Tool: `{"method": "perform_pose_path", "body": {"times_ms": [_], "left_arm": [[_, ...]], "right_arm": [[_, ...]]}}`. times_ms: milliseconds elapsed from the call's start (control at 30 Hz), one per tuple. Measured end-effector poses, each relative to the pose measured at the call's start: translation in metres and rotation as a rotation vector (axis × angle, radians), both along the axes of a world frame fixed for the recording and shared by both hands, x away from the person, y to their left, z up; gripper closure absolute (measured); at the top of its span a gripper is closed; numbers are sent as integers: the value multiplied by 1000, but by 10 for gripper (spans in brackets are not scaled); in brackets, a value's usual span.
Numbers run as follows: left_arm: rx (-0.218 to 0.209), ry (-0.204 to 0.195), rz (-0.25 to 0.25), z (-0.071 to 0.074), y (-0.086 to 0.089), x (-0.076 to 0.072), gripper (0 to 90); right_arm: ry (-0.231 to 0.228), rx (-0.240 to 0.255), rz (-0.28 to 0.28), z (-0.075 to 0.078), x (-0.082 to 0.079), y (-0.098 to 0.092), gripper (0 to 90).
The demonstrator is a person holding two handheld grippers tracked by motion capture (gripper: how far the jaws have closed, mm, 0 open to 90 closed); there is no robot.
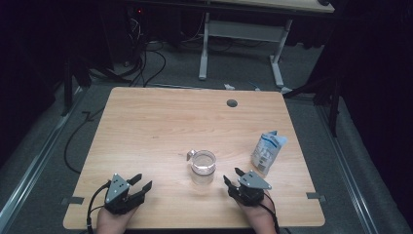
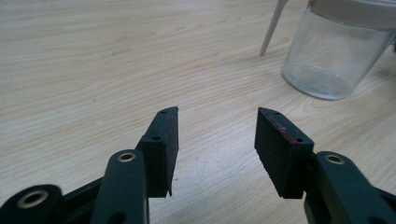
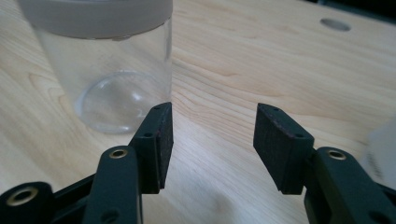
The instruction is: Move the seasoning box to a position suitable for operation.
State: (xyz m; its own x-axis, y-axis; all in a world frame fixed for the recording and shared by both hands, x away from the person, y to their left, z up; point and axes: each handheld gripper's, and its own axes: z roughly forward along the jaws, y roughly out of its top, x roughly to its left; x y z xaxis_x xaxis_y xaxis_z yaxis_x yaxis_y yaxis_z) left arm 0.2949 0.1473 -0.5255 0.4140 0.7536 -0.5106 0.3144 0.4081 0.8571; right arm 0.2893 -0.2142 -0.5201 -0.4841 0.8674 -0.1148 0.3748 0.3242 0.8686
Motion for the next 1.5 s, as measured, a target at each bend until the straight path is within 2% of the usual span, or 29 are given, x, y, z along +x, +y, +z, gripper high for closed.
{"method": "perform_pose_path", "body": {"times_ms": [100,233,333,400,667,800,967,1133,1300,1500], "left_arm": [[13,-2,-5,2,-1,0,494],[20,-1,-17,3,-4,-1,477],[37,-2,-34,5,-3,-2,477],[46,-5,-38,5,-5,-1,473],[-26,-19,-16,4,-11,-4,438],[-26,-26,-13,5,-13,-4,431],[-46,-19,0,4,-18,-4,414],[-59,-13,6,4,-23,-4,410],[-64,-12,4,3,-24,-4,413],[-79,-11,-15,5,-24,-5,464]], "right_arm": [[-3,45,-10,3,-5,-11,485],[0,46,-17,2,-7,-15,486],[-9,15,-10,0,-9,-15,491],[-3,24,-13,0,-9,-16,491],[4,41,-22,0,-8,-17,493],[8,36,-15,0,-7,-16,495],[59,71,14,1,-2,-22,543],[47,80,10,1,-3,-23,547],[40,66,22,0,-3,-20,551],[32,58,29,0,-4,-18,552]]}}
